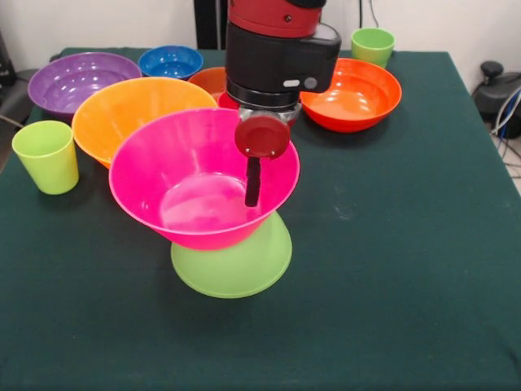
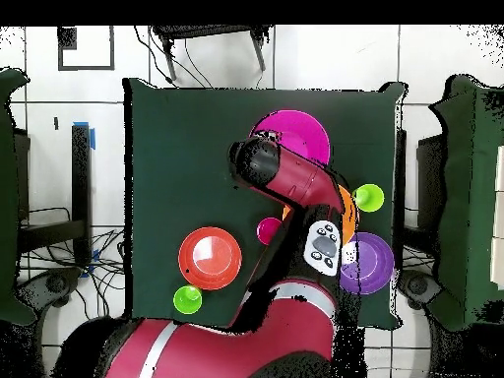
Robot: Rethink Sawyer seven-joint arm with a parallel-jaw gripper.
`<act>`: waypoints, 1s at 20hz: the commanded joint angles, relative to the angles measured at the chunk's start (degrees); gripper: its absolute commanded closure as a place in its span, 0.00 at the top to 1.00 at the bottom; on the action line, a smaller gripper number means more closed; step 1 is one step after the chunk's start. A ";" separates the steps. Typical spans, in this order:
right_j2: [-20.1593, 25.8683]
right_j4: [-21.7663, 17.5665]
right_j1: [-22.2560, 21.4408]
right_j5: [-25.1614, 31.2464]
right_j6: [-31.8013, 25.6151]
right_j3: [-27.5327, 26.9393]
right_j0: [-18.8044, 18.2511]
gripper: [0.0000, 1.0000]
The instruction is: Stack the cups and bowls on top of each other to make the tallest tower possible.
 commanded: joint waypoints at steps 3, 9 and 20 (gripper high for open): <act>5.17 2.46 3.94 -1.10 7.43 3.34 1.14 1.00; 4.21 1.83 2.95 0.60 5.63 3.38 0.44 1.00; 3.59 1.43 0.71 2.58 5.31 5.47 -0.03 1.00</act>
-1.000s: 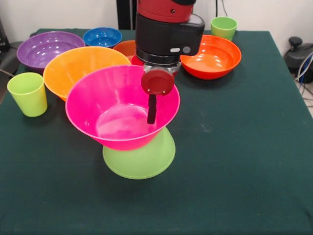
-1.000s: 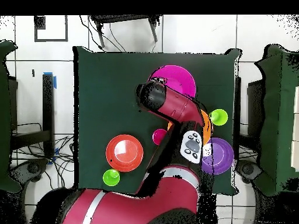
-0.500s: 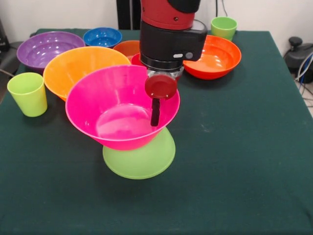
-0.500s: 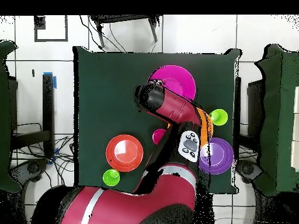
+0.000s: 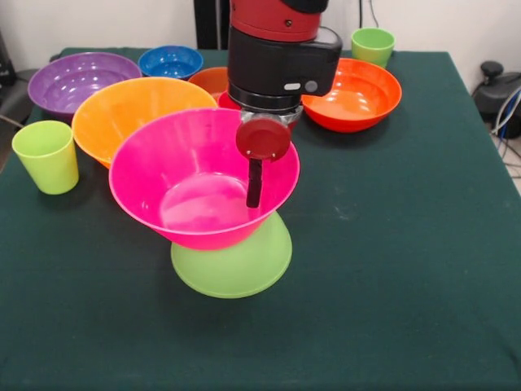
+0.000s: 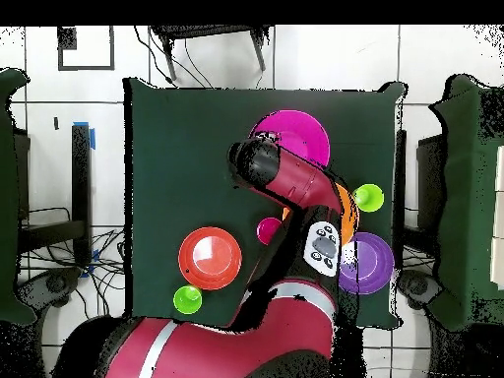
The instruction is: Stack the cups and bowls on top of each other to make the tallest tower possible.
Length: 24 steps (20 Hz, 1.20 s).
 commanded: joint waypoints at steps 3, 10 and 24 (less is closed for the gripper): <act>3.99 0.99 0.61 2.39 6.37 5.67 0.56 1.00; 4.53 1.87 1.47 1.13 7.24 6.35 0.89 1.00; 4.42 2.13 0.93 0.75 7.09 7.78 1.28 1.00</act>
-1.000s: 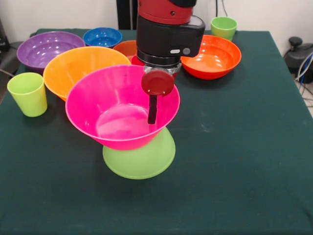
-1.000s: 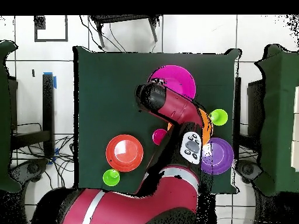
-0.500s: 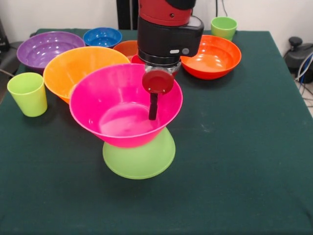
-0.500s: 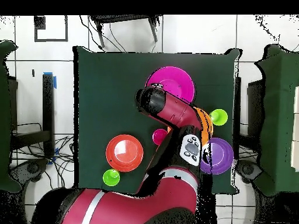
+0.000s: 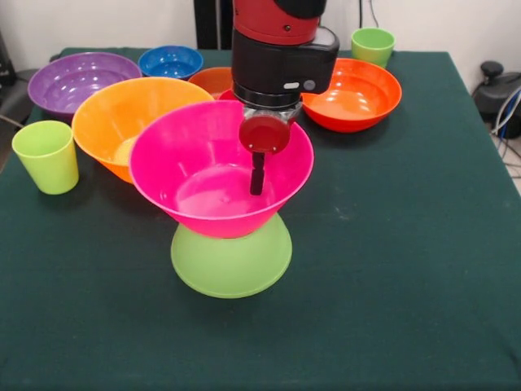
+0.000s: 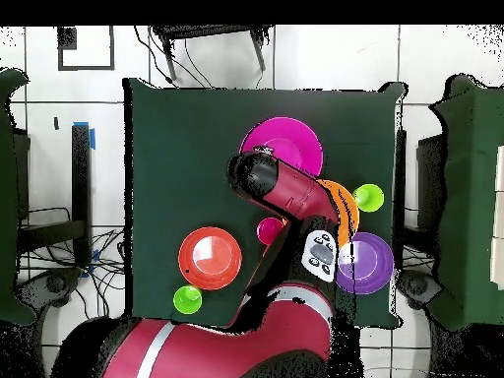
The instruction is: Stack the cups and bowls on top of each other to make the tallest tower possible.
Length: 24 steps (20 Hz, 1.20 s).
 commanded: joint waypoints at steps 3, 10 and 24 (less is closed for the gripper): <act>4.34 1.22 0.72 0.59 6.50 3.55 0.73 1.00; 1.78 -1.29 -0.02 4.14 2.26 -0.94 -2.09 1.00; -1.92 -2.47 -1.61 11.23 1.84 -6.31 -2.28 1.00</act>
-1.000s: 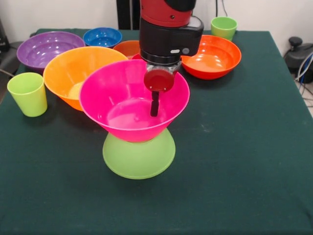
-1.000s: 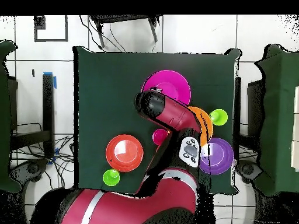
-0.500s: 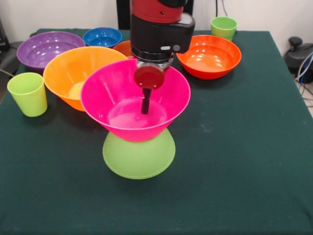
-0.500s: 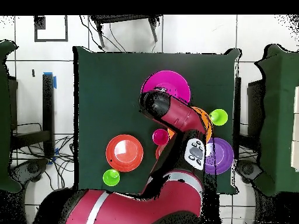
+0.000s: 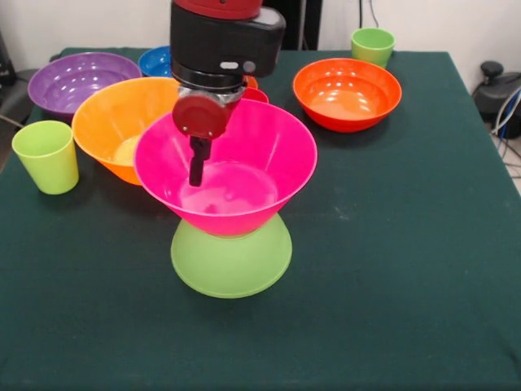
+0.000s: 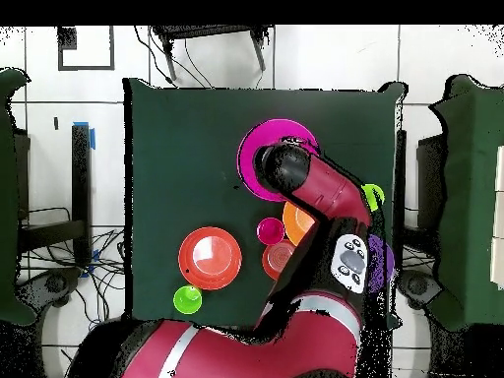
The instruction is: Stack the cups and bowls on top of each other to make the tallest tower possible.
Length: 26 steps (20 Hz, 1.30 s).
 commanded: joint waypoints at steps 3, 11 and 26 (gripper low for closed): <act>0.37 -2.22 -2.04 12.15 3.09 -2.58 2.07 1.00; -2.96 -2.32 -6.68 21.41 5.17 -3.44 5.14 1.00; -4.02 -0.54 -5.86 25.58 10.70 -8.78 11.97 1.00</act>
